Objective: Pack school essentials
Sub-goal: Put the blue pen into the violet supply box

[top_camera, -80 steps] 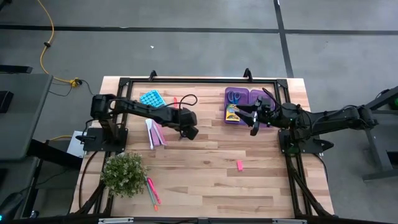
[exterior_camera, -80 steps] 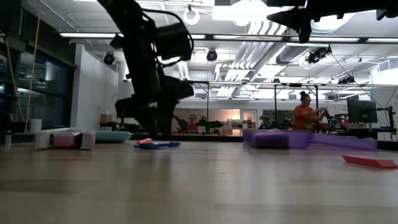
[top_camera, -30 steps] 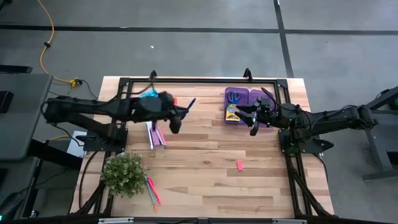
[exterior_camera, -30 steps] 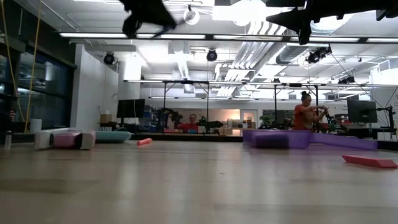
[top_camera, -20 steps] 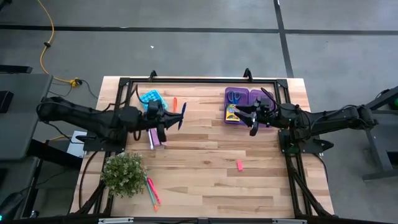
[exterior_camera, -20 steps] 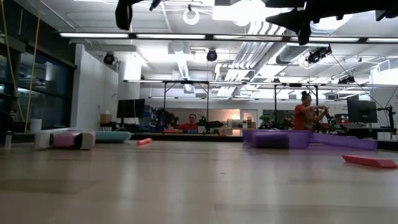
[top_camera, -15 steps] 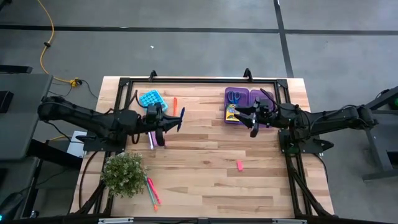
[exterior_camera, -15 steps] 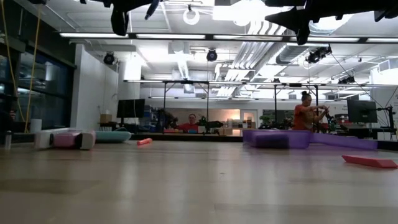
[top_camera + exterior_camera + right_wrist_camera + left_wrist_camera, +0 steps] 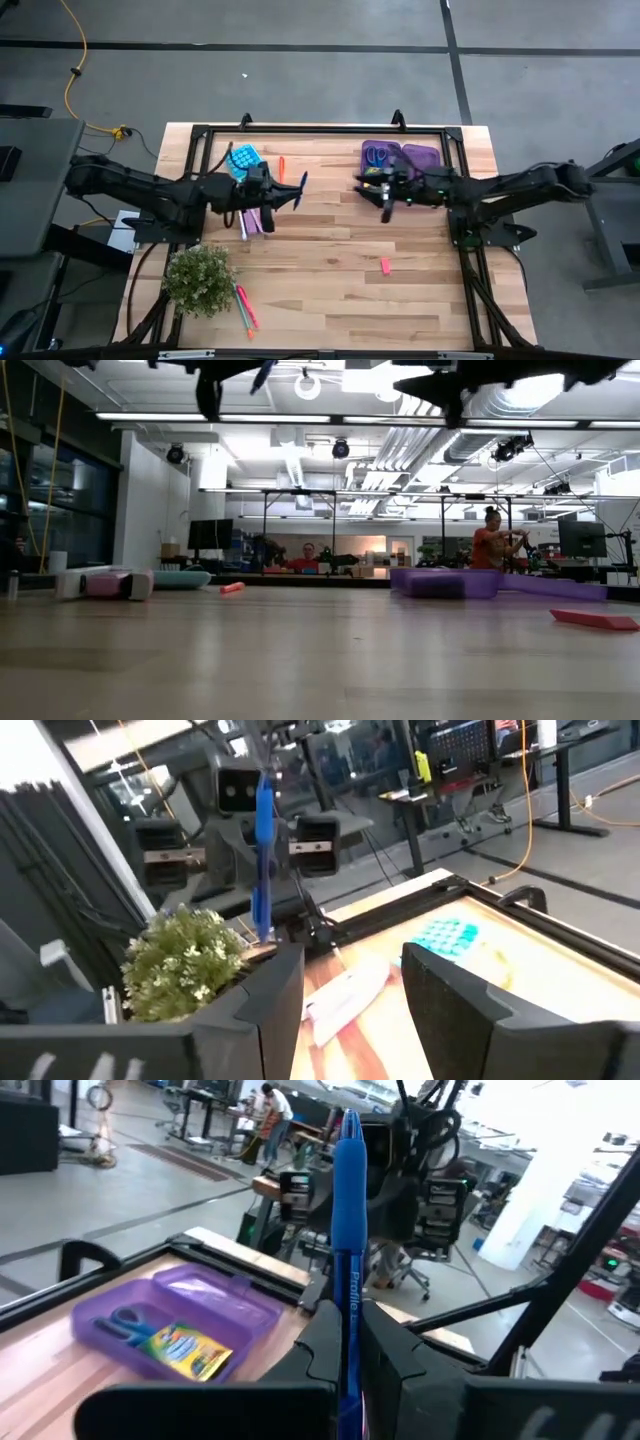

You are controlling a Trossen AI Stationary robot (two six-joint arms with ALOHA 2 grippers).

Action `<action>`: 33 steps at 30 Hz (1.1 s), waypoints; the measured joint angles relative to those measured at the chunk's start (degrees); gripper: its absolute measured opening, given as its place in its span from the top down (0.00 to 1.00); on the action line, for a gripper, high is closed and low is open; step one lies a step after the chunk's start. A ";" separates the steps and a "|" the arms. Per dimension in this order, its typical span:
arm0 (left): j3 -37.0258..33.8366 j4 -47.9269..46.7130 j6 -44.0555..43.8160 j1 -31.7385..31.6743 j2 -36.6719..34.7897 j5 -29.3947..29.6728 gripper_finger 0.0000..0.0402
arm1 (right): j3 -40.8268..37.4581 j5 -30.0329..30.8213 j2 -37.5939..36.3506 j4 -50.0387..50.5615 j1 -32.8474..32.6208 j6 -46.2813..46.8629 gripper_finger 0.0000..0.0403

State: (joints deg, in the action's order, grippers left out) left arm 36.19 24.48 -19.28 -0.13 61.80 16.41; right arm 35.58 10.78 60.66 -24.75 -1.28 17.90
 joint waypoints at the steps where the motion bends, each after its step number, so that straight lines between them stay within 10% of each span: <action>1: 0.98 0.03 0.22 -0.11 1.25 -0.51 1.00 | 1.82 -0.09 2.24 -0.09 -0.01 -0.26 0.60; 13: 8.42 -0.03 1.91 -0.30 9.52 -3.19 1.00 | 19.13 -7.84 17.87 0.17 0.09 -5.01 0.60; 33: 9.48 0.03 1.50 -0.15 9.68 -3.79 1.00 | 22.31 -10.81 20.50 -3.35 0.13 -1.21 0.76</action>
State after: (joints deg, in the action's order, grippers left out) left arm 45.67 24.51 -17.78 -0.27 71.48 12.62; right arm 57.89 -0.03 81.17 -28.10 -1.15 16.69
